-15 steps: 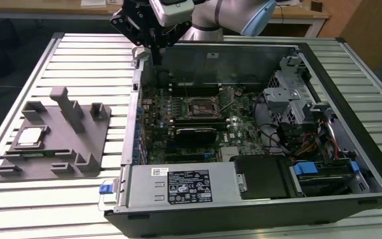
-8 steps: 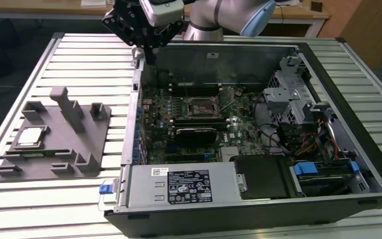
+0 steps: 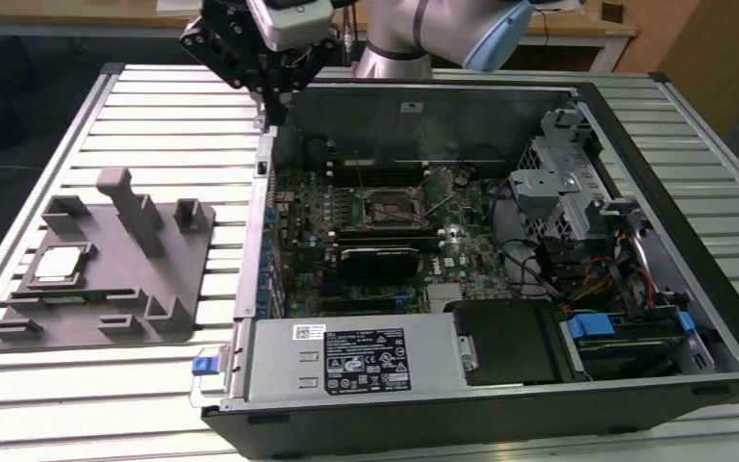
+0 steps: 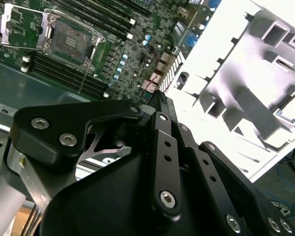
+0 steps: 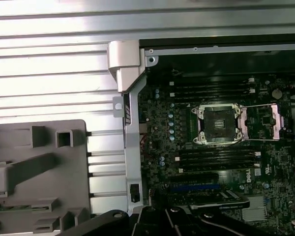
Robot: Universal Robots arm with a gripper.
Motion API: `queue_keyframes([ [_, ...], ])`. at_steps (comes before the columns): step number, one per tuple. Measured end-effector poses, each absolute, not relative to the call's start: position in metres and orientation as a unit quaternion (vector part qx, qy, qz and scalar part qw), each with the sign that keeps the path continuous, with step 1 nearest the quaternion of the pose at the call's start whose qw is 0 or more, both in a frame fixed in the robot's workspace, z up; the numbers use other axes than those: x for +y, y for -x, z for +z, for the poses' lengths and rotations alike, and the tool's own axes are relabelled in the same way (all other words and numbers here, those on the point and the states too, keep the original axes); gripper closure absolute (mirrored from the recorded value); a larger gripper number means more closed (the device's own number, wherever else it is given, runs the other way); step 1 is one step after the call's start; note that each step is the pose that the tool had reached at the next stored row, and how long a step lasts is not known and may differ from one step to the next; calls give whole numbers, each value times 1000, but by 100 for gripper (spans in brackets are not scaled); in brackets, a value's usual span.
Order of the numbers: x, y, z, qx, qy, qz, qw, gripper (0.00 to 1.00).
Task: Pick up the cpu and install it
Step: 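Reach for the cpu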
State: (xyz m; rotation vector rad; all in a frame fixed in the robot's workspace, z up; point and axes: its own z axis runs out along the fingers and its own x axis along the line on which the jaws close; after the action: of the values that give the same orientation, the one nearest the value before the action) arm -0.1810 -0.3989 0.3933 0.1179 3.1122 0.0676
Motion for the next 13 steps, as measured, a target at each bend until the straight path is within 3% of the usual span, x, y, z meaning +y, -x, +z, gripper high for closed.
queue_keyframes([
  [13, -399, 206, 393, 999, -38, 22, 13, 89],
])
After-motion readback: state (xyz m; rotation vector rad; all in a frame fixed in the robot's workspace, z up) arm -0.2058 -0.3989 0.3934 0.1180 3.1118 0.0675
